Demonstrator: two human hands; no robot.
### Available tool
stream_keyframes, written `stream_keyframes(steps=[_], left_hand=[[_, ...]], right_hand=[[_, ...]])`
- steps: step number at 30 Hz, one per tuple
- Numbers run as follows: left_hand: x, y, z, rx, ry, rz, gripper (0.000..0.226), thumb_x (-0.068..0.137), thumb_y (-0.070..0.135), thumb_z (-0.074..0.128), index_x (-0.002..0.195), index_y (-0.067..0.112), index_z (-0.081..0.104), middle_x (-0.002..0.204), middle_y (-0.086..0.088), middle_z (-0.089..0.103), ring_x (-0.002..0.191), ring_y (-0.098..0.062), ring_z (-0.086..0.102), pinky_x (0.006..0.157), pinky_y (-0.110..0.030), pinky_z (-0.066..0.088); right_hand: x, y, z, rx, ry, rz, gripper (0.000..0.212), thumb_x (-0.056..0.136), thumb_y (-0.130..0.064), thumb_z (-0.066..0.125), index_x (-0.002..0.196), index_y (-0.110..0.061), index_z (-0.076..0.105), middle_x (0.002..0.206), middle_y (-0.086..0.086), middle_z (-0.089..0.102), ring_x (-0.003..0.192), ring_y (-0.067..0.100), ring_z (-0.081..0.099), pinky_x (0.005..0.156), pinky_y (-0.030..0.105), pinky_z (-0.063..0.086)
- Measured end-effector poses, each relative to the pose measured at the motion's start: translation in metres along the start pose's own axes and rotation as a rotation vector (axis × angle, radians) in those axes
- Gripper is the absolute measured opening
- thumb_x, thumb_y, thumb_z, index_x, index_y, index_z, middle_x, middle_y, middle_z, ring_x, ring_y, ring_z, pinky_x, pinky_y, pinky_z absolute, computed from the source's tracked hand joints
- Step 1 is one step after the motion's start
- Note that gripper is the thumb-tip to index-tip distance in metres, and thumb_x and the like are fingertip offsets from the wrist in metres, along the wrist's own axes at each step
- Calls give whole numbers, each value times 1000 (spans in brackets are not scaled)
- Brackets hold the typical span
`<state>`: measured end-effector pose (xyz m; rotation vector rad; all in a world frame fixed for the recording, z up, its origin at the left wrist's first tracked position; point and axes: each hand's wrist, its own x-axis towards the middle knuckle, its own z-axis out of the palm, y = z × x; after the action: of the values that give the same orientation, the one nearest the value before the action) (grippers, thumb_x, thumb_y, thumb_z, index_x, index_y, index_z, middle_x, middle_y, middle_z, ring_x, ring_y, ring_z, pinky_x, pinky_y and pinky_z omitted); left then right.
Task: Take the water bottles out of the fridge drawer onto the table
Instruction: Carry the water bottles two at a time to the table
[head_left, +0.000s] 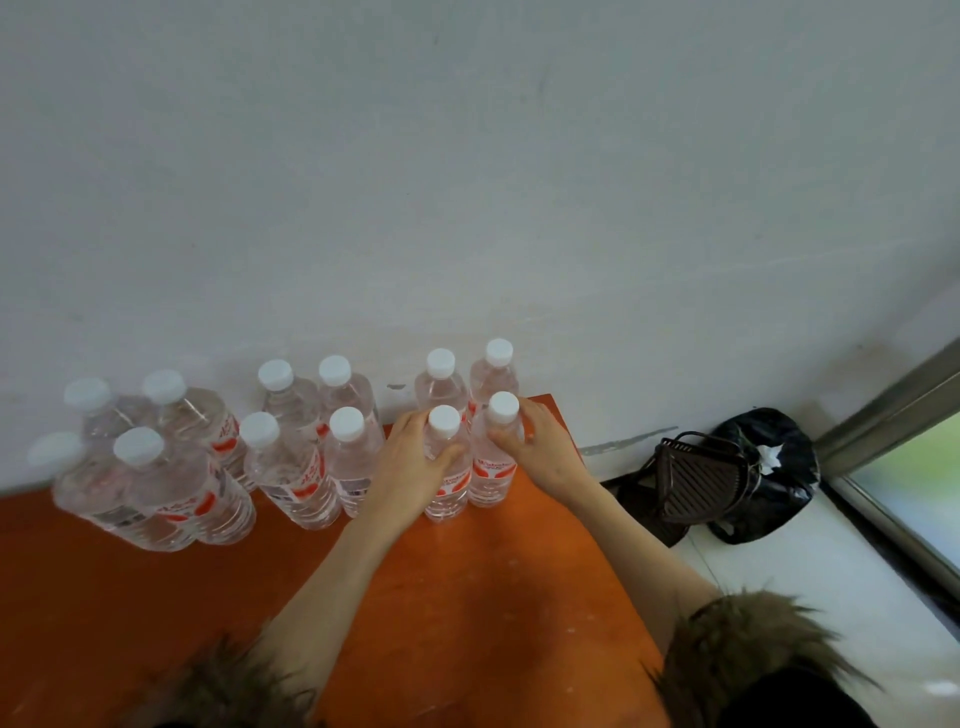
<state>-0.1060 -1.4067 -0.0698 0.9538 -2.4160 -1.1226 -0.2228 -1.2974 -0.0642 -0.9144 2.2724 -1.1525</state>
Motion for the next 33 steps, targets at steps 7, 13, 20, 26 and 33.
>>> stream_keyframes(steps=[7,13,20,26,33], left_hand=[[-46,42,-10,-13,193,136,42,92,31,49,132,17,41,135,-3,44,125,-18,42,99,-27,31],[-104,106,28,50,0,382,46,94,30,44,137,18,35,144,0,37,135,-16,31,111,-32,25],[-242,201,123,54,-322,738,41,94,26,46,132,11,44,133,-4,46,128,-18,40,106,-25,27],[-400,281,207,112,-534,1085,50,91,41,36,131,11,47,131,-6,51,124,-21,45,106,-33,33],[-553,353,288,88,-672,1417,60,86,48,28,124,10,55,121,-7,60,113,-25,56,96,-37,43]], right_hand=[[-55,-6,-38,-72,-2,56,61,93,-31,52,146,-19,25,151,1,31,138,18,31,110,33,28],[-165,18,-105,-101,212,123,54,92,-35,51,142,-19,34,141,1,45,128,13,42,104,27,33],[-391,69,-186,-313,514,319,55,92,-39,51,142,-22,33,142,0,43,129,15,41,105,27,33],[-614,104,-235,-447,747,558,57,90,-43,50,141,-22,35,142,2,43,131,17,40,108,33,33],[-811,132,-262,-456,959,872,57,91,-42,49,143,-23,32,145,1,39,132,18,38,110,37,33]])
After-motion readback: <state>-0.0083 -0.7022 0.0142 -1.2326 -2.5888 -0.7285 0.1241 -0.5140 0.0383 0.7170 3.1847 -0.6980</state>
